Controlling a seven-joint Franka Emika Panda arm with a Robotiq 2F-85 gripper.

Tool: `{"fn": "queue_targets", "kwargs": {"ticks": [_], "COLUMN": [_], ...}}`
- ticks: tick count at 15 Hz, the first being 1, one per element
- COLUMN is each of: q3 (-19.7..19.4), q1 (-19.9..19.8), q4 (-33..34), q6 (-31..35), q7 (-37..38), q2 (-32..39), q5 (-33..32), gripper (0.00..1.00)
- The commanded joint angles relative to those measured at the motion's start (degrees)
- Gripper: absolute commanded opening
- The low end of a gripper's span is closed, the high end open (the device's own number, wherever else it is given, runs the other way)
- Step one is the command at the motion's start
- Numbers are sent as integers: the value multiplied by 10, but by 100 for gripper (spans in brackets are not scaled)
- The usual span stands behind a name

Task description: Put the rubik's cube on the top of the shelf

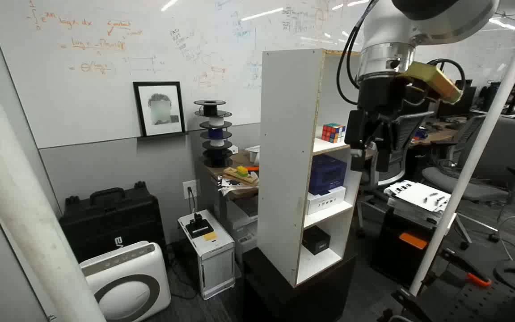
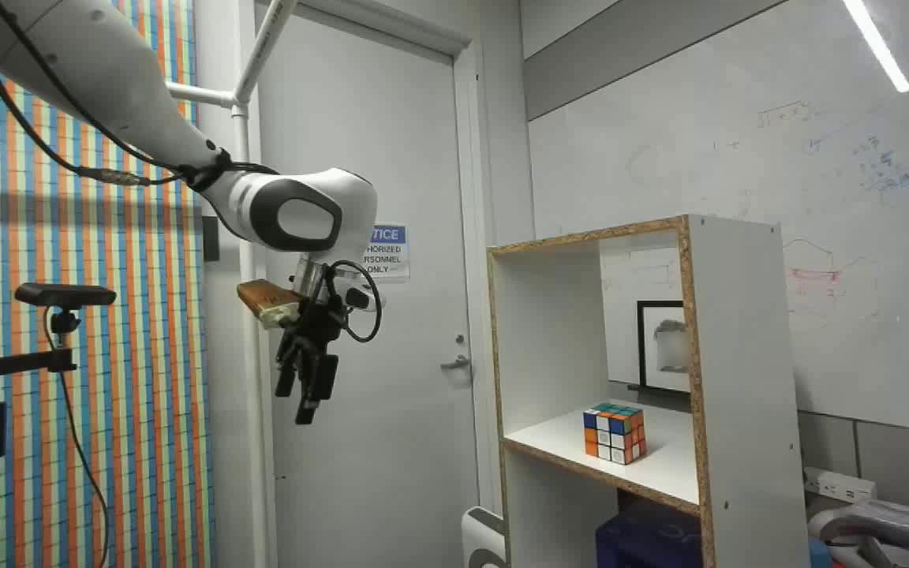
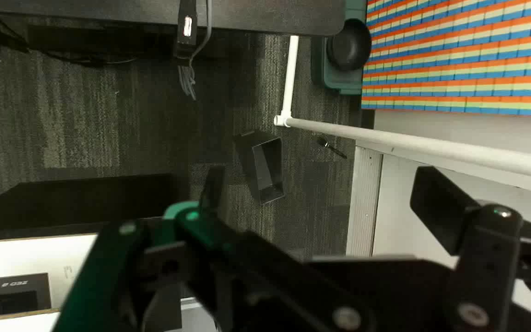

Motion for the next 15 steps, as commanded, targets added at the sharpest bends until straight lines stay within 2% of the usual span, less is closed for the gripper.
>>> {"fn": "queue_targets", "kwargs": {"ticks": [1,6,7,9,13,15], "q3": [7,7,10,-10,-87,-124], "q1": [-8,-8,-12,-31,-91,-116], "q4": [2,3,-17,-40,-79,-76], "q6": [-3,-3,58,142,300,375], "q7": [-2,-2,-12,-44,-130,-165], "q2": [0,-1,-12,-14,-3,17], "q5": [2,2,-2,-17,-49,-64], "gripper": [100,100,100,100,100,100]}}
